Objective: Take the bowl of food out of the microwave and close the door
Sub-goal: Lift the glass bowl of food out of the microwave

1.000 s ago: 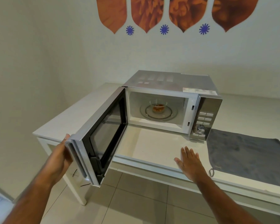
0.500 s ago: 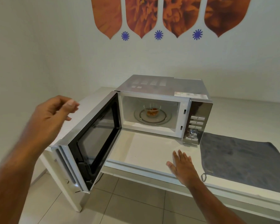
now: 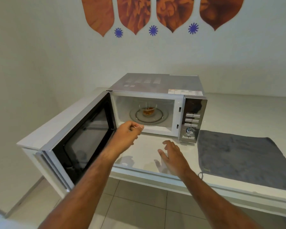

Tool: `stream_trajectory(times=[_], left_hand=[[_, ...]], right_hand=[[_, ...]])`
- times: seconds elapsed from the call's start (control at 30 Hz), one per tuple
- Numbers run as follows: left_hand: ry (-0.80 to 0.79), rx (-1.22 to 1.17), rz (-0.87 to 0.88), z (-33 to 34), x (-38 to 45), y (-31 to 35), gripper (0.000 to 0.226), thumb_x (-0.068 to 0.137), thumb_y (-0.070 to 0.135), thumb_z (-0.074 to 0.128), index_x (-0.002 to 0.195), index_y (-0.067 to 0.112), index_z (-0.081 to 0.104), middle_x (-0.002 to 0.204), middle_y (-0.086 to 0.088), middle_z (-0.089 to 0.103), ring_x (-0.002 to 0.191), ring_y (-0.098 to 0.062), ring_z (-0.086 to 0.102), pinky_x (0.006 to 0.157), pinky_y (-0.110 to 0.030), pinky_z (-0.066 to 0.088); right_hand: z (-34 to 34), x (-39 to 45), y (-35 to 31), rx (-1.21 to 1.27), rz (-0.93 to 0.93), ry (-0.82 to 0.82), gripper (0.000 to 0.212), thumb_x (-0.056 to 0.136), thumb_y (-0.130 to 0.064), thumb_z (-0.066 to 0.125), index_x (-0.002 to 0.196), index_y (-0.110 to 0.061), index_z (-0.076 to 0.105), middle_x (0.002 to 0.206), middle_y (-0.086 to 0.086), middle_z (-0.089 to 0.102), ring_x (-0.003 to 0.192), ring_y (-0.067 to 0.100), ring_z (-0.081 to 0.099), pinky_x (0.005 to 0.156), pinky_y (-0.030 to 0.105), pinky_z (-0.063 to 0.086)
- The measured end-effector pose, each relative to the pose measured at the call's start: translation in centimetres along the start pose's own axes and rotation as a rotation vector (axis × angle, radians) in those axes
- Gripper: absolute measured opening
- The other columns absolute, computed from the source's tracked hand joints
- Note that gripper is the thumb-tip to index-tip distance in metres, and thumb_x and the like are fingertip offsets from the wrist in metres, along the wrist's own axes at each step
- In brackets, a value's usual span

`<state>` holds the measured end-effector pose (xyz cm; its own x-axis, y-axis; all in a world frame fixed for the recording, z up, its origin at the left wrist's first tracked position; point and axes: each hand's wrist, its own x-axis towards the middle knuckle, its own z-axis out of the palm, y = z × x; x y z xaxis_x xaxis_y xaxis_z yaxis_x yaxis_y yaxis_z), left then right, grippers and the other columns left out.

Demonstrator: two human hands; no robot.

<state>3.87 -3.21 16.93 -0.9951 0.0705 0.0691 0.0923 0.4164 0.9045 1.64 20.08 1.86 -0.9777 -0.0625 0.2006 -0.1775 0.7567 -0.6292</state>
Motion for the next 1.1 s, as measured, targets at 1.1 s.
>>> stream_trajectory(times=[1.1], left_hand=[[0.252,-0.186,-0.247,6.0,34.5,-10.5,0.009,0.103,0.037,0.065,0.104,0.029,0.061,0.125,-0.027,0.072,0.113,-0.051,0.069,0.101,-0.063,0.058]], right_hand=[[3.6,31.5,1.1,0.277,0.328,0.013,0.032,0.107,-0.026,0.051,0.136,-0.014,0.058,0.144,0.012,0.06,0.136,0.034,0.051,0.101,0.024,0.035]])
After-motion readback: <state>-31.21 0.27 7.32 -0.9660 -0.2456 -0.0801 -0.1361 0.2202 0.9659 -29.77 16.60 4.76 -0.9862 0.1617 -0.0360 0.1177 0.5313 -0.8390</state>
